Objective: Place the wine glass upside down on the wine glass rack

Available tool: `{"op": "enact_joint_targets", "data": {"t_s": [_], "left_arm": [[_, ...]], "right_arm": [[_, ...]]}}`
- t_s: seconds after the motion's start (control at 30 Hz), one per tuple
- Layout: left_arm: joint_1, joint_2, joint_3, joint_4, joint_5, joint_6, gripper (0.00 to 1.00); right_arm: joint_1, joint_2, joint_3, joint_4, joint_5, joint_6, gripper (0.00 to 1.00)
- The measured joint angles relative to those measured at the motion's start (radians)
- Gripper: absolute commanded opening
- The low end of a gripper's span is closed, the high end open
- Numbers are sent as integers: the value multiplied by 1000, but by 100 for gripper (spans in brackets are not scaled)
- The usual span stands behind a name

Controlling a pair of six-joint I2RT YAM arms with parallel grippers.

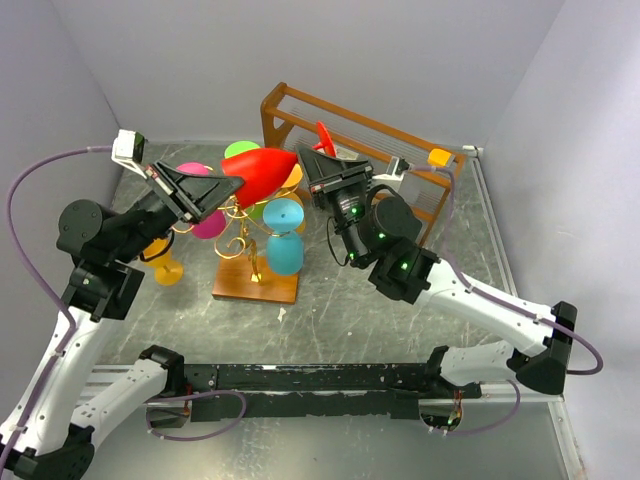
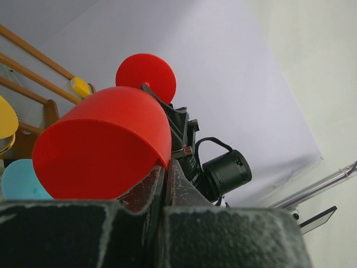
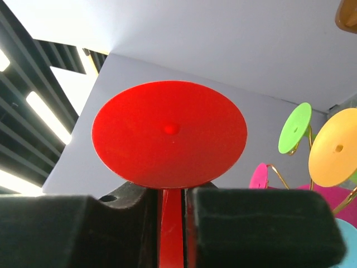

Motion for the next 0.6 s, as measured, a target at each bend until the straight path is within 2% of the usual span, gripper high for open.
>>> {"op": "enact_joint_targets", "data": {"t_s": [0.03, 0.1, 0.3, 0.33, 0.6], "left_arm": [[0, 0, 0, 0, 1, 0, 7], [0, 0, 0, 1, 6, 0, 9], [0, -5, 24, -58, 27, 36, 51], [0, -5, 33, -81, 26, 50, 55], [0, 2, 259, -379, 21, 239, 72]], "right_arm": [[0, 3, 2, 3, 1, -6, 0], [-1, 6, 3, 8, 0, -16, 0], [-1, 1, -2, 37, -11, -74, 0], [-1, -7, -7, 44, -19, -94, 0], [-1, -132, 15, -45, -196, -326, 0]]}}
